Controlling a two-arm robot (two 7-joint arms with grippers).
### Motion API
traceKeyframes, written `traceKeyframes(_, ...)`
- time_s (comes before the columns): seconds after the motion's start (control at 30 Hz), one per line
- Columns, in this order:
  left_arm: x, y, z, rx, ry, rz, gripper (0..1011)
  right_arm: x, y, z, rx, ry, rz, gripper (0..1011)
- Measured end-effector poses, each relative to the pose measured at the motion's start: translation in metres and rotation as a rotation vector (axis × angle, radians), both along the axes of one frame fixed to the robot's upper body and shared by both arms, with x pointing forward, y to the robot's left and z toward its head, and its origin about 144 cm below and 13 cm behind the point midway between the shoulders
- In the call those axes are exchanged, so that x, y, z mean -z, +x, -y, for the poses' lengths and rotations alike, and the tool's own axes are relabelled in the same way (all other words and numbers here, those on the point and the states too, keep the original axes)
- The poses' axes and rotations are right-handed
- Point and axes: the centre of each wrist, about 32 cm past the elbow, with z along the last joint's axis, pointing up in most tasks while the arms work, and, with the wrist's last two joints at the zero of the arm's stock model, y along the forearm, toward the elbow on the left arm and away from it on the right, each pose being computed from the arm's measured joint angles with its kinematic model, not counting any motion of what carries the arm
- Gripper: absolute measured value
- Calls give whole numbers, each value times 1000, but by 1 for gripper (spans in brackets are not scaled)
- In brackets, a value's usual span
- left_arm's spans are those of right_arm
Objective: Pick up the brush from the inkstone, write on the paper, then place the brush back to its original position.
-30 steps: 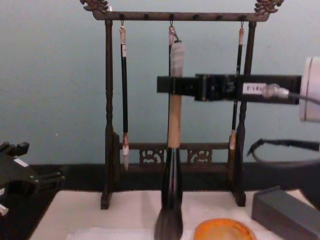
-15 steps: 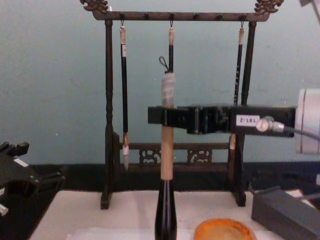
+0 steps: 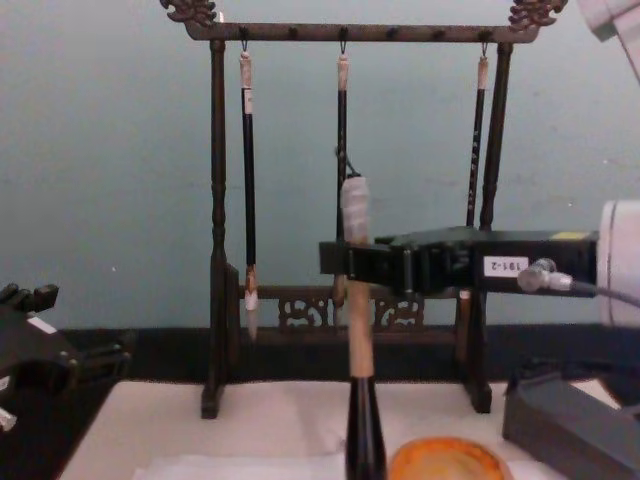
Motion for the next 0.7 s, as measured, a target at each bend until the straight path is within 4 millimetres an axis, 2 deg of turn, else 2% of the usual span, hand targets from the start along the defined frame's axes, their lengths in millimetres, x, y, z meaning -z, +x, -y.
traceKeyframes(0.43, 0, 0, 0, 0, 0, 0, 1010, -4, 2, 9, 81, -49, 60, 154)
traceKeyframes(0.7, 0, 0, 0, 0, 0, 0, 1010, -8, -1, 7, 58, 4, 63, 154)
